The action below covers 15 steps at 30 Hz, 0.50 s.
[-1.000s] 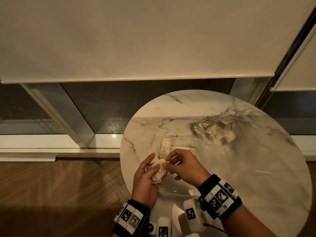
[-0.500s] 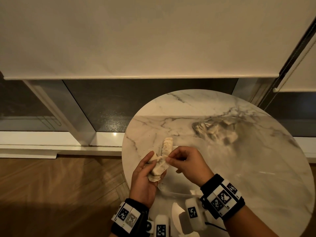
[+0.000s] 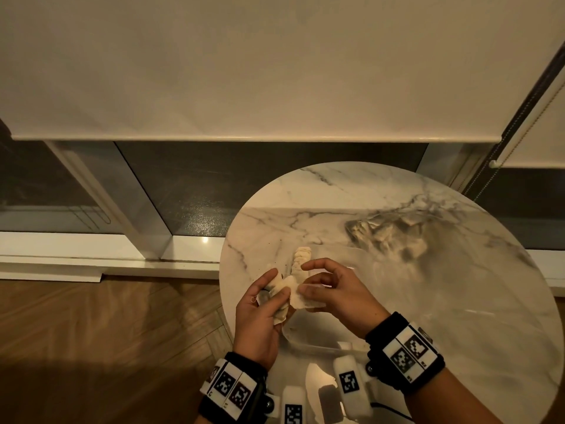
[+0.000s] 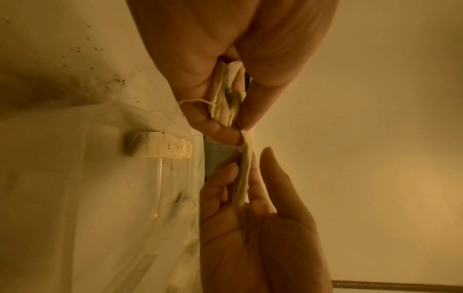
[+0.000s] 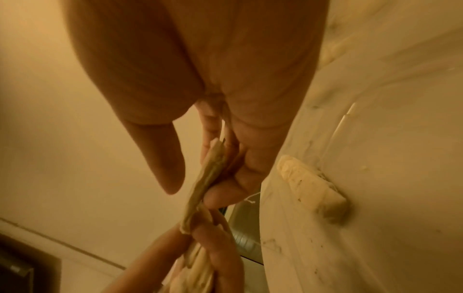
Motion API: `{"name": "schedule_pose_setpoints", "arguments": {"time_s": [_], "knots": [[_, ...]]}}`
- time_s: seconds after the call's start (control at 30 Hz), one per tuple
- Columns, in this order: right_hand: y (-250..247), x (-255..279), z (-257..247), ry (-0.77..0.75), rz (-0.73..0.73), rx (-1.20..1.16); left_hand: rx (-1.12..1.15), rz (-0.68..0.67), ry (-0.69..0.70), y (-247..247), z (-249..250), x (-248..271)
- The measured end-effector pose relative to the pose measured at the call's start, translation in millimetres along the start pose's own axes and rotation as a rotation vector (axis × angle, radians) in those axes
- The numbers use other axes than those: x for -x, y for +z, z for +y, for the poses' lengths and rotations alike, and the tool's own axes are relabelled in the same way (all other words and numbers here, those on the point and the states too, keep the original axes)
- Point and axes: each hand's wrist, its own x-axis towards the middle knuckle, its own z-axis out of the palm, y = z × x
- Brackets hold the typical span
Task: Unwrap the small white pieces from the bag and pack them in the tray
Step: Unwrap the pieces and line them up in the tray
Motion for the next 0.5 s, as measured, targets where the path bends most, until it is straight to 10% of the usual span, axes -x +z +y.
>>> {"name": "schedule_pose_setpoints", "arguments": {"time_s": [0.5], "knots": [[-16.0,-4.3,0.5,-0.012,0.086,0.014,0.126,0.171,-0.055,-14.9,8.2,-10.9]]}}
